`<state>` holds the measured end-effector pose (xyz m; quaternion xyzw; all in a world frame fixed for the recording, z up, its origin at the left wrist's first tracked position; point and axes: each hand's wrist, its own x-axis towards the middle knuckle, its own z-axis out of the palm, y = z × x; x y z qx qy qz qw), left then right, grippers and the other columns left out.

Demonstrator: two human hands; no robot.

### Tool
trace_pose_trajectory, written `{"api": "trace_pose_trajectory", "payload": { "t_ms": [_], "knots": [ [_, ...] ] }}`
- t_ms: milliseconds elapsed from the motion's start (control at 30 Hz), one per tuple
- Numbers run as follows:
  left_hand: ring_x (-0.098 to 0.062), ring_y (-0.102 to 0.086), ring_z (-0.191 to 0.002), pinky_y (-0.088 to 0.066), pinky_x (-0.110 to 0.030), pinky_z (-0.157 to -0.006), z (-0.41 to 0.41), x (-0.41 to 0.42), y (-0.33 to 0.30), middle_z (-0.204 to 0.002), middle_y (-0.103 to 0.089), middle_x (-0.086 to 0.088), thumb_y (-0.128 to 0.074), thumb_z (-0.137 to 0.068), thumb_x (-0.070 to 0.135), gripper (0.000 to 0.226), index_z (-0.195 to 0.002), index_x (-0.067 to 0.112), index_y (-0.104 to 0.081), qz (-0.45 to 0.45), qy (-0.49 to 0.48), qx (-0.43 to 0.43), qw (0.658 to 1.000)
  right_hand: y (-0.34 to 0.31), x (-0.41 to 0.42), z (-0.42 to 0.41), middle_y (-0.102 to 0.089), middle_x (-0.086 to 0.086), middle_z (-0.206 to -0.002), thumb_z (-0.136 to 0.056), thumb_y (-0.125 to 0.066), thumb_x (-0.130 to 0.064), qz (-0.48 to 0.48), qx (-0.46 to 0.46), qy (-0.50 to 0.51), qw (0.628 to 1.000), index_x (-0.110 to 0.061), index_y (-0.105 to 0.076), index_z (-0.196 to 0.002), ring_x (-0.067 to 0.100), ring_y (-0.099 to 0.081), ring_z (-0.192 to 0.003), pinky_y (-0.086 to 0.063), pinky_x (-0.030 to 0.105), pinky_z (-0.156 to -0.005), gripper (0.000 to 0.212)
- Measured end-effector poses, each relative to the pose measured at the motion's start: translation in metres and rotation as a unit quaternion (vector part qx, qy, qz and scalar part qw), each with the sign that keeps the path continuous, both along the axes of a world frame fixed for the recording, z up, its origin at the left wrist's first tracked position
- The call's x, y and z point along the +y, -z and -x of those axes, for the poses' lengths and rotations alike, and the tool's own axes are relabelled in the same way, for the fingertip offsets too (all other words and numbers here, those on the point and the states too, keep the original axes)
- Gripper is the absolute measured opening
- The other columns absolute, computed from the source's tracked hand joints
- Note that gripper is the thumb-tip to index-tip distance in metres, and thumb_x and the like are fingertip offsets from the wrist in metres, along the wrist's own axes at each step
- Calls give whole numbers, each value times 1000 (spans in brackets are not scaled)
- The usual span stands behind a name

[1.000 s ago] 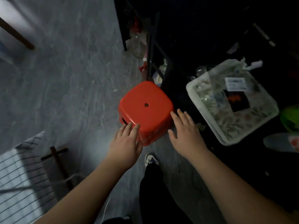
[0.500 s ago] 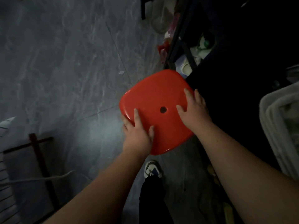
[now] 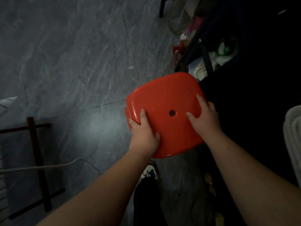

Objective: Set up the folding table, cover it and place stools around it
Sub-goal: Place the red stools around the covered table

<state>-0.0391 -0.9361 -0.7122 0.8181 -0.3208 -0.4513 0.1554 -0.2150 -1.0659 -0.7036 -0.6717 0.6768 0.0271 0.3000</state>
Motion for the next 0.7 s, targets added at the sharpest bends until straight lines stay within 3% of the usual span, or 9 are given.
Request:
{"api": "trace_pose_trajectory", "payload": {
  "t_ms": [133, 300, 467, 700],
  "knots": [
    [-44, -49, -123, -42, -48, -108, -32, 24, -15, -154, -3, -23, -66, -80, 21, 99, -152, 37, -1, 24, -24, 11, 999, -16, 35, -24, -34, 11, -146, -82, -62, -53, 40, 11, -24, 999, -50, -18, -147, 38, -40, -130, -43, 56, -103, 79],
    [-35, -51, -119, -44, -43, -105, -91, 77, -44, -149, -13, -11, -66, -79, 17, 99, -153, 37, -3, 33, -57, -4, 998, -37, 88, -85, -33, 14, -146, -75, -57, -59, 47, -11, -32, 998, -52, -20, -146, 39, -43, -128, -41, 54, -105, 80],
    [-32, -51, -122, -43, -36, -101, -164, 146, -55, -153, -11, -11, -69, -80, 20, 103, -155, 38, -1, 23, -72, -27, 997, -44, 146, -159, -34, 18, -144, -81, -70, -45, 48, -9, -74, 996, -44, -26, -150, 41, -40, -127, -37, 50, -109, 81],
    [-37, -49, -127, -44, -43, -105, -250, 237, -54, -154, -11, -11, -71, -76, 22, 102, -152, 39, -6, 27, -109, -56, 992, -40, 224, -256, -34, 17, -144, -85, -67, -45, 39, -13, -120, 992, -42, -22, -152, 40, -40, -126, -37, 50, -107, 81]
  ]
}}
